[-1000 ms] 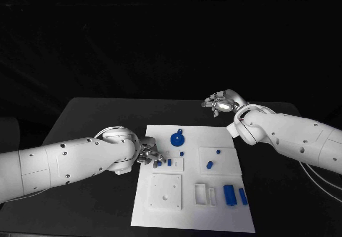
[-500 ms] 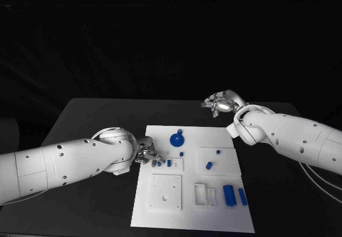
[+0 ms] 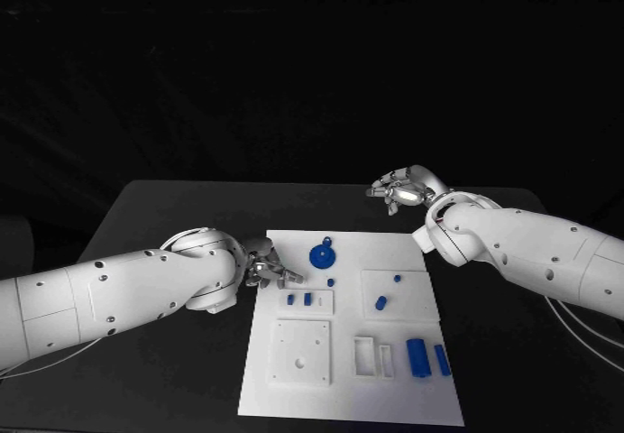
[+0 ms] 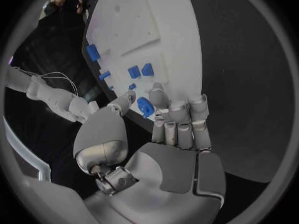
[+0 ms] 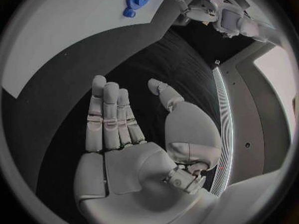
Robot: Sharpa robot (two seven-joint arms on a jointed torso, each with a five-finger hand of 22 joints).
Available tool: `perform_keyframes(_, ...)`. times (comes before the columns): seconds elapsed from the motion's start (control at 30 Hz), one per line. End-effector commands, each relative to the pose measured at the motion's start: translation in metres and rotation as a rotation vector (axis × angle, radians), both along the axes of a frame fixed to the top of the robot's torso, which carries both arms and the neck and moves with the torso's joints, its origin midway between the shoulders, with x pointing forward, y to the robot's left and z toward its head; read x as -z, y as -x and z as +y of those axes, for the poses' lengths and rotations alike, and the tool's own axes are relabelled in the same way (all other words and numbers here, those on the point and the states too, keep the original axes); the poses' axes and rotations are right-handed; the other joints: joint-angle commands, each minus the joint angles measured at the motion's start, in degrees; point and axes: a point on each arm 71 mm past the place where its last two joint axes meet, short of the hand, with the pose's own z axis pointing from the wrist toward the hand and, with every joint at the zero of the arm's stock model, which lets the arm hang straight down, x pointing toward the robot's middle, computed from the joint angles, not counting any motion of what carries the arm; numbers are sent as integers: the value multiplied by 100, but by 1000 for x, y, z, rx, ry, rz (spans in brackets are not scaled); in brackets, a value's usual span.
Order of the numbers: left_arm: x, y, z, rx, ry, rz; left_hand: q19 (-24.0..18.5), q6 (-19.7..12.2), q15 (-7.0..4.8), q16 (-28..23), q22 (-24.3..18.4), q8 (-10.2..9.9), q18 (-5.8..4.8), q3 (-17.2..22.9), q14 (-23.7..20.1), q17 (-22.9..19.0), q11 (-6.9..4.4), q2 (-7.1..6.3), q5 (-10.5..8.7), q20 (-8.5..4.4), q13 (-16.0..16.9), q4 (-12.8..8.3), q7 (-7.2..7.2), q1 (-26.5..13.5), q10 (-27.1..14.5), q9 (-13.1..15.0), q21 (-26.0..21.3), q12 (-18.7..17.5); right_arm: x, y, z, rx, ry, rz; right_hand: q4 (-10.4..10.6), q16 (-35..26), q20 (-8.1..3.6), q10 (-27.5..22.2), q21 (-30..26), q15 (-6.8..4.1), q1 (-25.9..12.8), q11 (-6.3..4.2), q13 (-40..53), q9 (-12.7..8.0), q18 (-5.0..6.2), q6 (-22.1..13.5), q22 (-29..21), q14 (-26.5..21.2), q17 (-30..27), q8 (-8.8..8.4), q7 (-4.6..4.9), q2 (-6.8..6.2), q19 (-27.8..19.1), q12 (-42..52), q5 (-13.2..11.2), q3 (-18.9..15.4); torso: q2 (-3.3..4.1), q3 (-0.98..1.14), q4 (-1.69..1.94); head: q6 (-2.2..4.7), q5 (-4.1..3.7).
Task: Assemble the parts on the task board
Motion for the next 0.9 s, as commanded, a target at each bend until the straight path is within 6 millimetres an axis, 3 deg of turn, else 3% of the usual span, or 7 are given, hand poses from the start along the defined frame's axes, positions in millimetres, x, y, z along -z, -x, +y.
perform_keyframes(0.03, -10, -5, 0, -52, 142, -70, -168, -226, 72, -211, -52, -103, -30, -49, -209, -103, 65, 29, 1, -565, -89, -77, 90, 204, -238, -13, -138, -207, 0, 0, 0, -13, 1, 0, -23, -22, 8, -21, -36, 9, -41, -3, -10, -6, 82, -15, 6, -33, 10, 35, 35, 4, 29, 25, 39, -23, -4, -1, 4, 11, -15)
perform_keyframes(0.13, -13, -5, -5, -39, 222, -88, -558, -508, 243, -643, -183, -245, -175, -101, -598, -309, 249, 332, 14, -421, -277, -496, 220, 737, -673, -67, -475, -637, 0, 0, -1, -12, 2, 0, -24, -22, 8, -22, -36, 9, -41, -3, -11, -7, 82, -15, 7, -32, 10, 35, 35, 4, 29, 26, 40, -23, -3, -2, 5, 23, -24)
perform_keyframes(0.23, -18, -4, -12, 11, 290, -120, -1084, -721, 563, -1194, -344, -348, -405, -27, -1151, -580, 479, 593, 614, -204, -529, -1344, 432, 1590, -1264, -219, -914, -1211, 0, 0, -1, -11, 2, 0, -24, -22, 7, -22, -37, 9, -41, -3, -11, -7, 82, -15, 7, -32, 10, 35, 35, 4, 29, 26, 41, -23, -1, -6, 6, 34, -40)
perform_keyframes(0.33, -22, -3, -19, 55, 343, -162, -1326, -866, 833, -1563, -488, -431, -521, -32, -1387, -800, 639, 741, 741, 0, -754, -1895, 579, 2109, -1559, -482, -1242, -1717, 0, 0, -2, -10, 3, 1, -25, -22, 7, -22, -37, 9, -40, -3, -13, -7, 82, -16, 7, -32, 10, 35, 36, 4, 29, 27, 41, -23, 2, -7, 2, 47, -53)
perform_keyframes(0.57, -31, -1, -37, 217, 370, -286, -1280, -1025, 991, -1544, -426, -533, -451, 578, -1335, -862, 997, 621, 720, 158, -1330, -1979, 689, 3180, -1771, -1062, -1311, -3097, 1, 0, -2, -11, 2, 1, -25, -23, 7, -23, -38, 9, -40, -3, -15, -7, 82, -16, 9, -32, 10, 35, 36, 5, 30, 29, 42, -22, 2, -3, 2, 64, -77)
perform_keyframes(0.77, -33, -1, -54, 335, 308, -367, -1215, -951, 1055, -1434, -341, -503, -377, 665, -1291, -833, 1077, 588, 784, 220, -1472, -1978, 655, 3311, -1745, -1257, -1273, -3645, 1, 0, -1, -13, 2, 1, -26, -23, 7, -23, -39, 9, -39, -3, -17, -8, 82, -16, 10, -32, 11, 36, 36, 7, 31, 31, 43, -22, 4, -5, -2, 88, -95)
perform_keyframes(0.9, -32, -2, -65, 395, 257, -402, -1132, -978, 1069, -1350, -299, -542, -333, 550, -1236, -807, 1094, 519, 597, 236, -1504, -1946, 652, 3160, -1708, -1350, -1228, -3852, 1, 0, 0, -14, 2, 2, -26, -23, 7, -23, -40, 9, -39, -3, -18, -8, 82, -16, 10, -32, 11, 36, 36, 8, 32, 32, 43, -22, 8, -5, -5, 96, -101)
